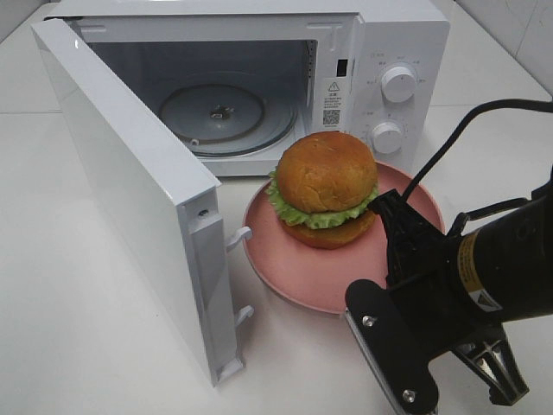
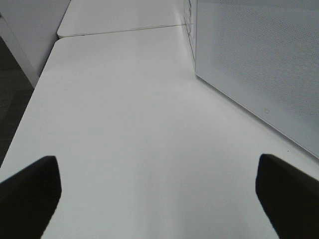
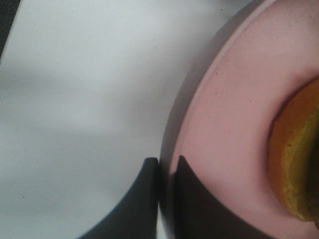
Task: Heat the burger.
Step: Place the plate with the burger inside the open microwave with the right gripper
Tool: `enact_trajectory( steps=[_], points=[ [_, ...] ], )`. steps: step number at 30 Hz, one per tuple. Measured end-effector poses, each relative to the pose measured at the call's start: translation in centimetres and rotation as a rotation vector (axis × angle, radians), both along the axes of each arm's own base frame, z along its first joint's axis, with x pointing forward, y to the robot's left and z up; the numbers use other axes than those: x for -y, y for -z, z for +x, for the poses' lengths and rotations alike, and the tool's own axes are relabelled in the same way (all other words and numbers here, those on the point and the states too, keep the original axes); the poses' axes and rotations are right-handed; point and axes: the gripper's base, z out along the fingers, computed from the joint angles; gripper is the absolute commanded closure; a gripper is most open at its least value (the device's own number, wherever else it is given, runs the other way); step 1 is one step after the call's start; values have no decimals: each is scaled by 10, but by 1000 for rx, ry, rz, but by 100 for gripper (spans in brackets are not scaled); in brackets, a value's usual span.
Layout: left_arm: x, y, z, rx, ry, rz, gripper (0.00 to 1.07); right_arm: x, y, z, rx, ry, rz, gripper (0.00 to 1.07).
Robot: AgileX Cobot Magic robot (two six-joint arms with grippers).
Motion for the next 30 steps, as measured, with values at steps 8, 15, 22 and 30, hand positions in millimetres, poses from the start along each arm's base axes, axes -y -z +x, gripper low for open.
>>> enact_trajectory(
  steps=[8,15,22,30],
  points=[
    [0,0,0,0,0,0,7,10,2,8,-20,-59,-28,107],
    [0,0,0,0,0,0,7,13,0,14,-16,-76,25,107],
    [0,0,0,0,0,0,7,4,-4,16,28,-136,116,107],
    [0,0,0,0,0,0,7,0,-7,17,62,-167,152,107]
  ],
)
